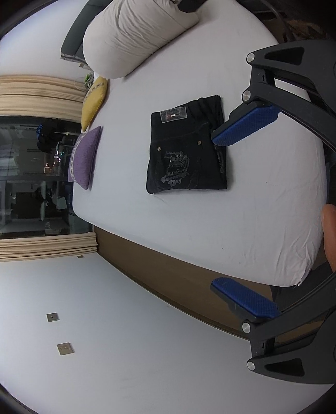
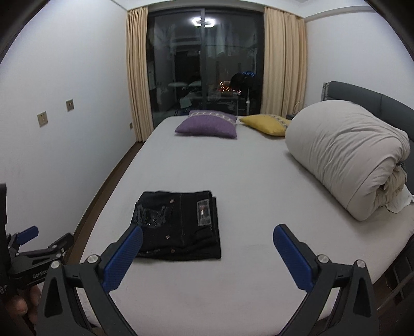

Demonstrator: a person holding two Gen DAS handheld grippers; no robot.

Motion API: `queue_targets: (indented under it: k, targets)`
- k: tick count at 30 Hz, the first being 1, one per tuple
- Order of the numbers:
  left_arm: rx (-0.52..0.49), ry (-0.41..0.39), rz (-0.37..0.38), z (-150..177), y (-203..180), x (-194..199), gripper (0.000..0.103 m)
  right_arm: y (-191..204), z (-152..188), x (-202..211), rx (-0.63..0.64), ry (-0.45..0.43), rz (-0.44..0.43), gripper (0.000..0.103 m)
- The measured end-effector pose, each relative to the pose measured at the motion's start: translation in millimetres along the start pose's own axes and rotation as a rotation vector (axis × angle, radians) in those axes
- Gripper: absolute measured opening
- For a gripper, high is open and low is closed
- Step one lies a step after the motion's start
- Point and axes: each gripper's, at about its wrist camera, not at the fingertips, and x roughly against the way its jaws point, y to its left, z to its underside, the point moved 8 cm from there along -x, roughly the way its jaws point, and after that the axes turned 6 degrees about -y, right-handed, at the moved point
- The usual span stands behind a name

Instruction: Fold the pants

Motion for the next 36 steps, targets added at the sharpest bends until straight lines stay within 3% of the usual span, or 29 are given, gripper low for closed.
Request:
queue_targets:
  k: [17, 36]
  targets:
    - [0.001, 0.065, 0.017, 18.2, -2.5, -21.1, 0.103, 9.7, 19.9, -12.7, -0.011, 0.066, -0.009, 0.103]
    - [-0.01, 0.084, 0.008, 30.3, -7.2, -32.4, 0.103, 12.8, 29.7, -21.5, -0.003, 0.099, 0.003, 0.103]
